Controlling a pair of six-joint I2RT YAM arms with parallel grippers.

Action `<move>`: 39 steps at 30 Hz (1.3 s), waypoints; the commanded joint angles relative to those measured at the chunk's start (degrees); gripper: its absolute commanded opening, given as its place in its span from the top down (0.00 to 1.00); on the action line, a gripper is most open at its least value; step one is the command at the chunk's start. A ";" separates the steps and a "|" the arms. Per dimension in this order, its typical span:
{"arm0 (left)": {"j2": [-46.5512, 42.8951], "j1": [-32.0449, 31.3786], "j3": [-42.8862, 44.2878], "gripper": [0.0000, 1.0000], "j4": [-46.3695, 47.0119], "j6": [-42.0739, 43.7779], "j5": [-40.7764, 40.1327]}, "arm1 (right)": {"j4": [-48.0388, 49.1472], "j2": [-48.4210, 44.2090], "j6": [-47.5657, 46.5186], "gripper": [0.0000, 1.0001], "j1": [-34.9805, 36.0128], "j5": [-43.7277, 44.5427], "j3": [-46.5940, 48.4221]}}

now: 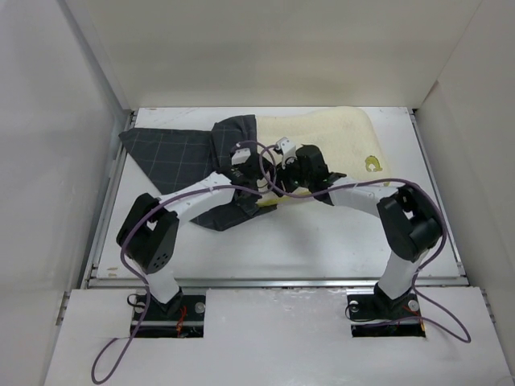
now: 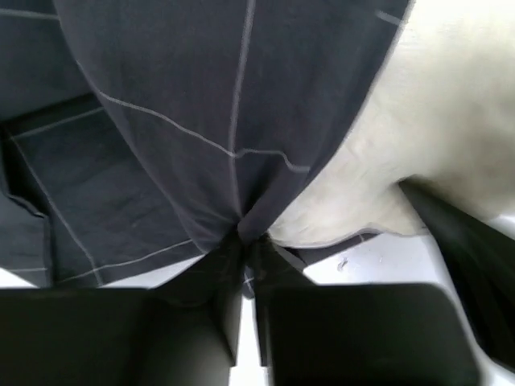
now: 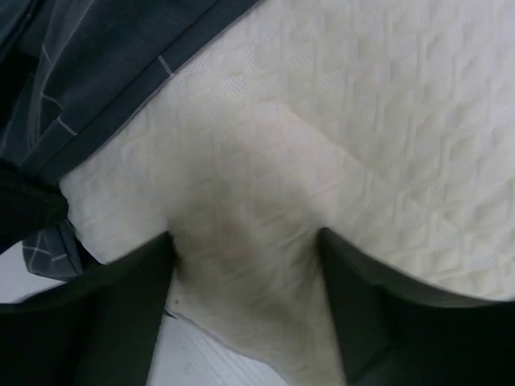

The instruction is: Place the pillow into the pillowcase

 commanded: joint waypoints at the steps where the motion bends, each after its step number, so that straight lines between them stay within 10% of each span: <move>1: 1.07 0.41 3.89 1.00 -0.46 0.46 -0.42 | 0.57 2.38 1.17 0.39 0.21 1.12 2.87; 2: 1.07 -0.81 5.20 1.00 -0.99 0.46 -0.42 | 0.57 3.00 1.79 0.81 0.21 1.82 4.10; 3: 0.46 -1.69 5.82 1.00 -1.00 1.15 -1.29 | 1.26 3.71 2.50 0.98 0.21 2.87 4.89; 16: 0.45 -7.68 18.90 0.97 -5.64 10.92 5.12 | 10.33 1.25 28.42 1.00 0.21 14.38 16.76; 27: 5.81 -7.68 26.39 0.84 -1.53 14.43 13.38 | 18.66 4.58 35.11 1.00 3.11 9.58 7.98; 30: 4.14 -7.68 24.73 0.67 -1.43 14.43 11.98 | 18.67 5.29 35.11 0.89 2.58 6.58 5.70; 35: -0.68 -3.38 22.01 0.33 -3.63 13.90 7.15 | 18.06 -1.81 35.63 0.41 -3.20 5.78 -0.88; 36: -2.78 -2.68 21.39 0.10 -3.63 13.90 5.49 | 18.06 -4.09 35.64 0.36 -4.26 5.78 -1.60; 39: -5.08 0.57 19.72 0.00 -3.02 13.90 2.76 | 14.30 -6.39 33.10 0.26 -8.57 4.20 -1.09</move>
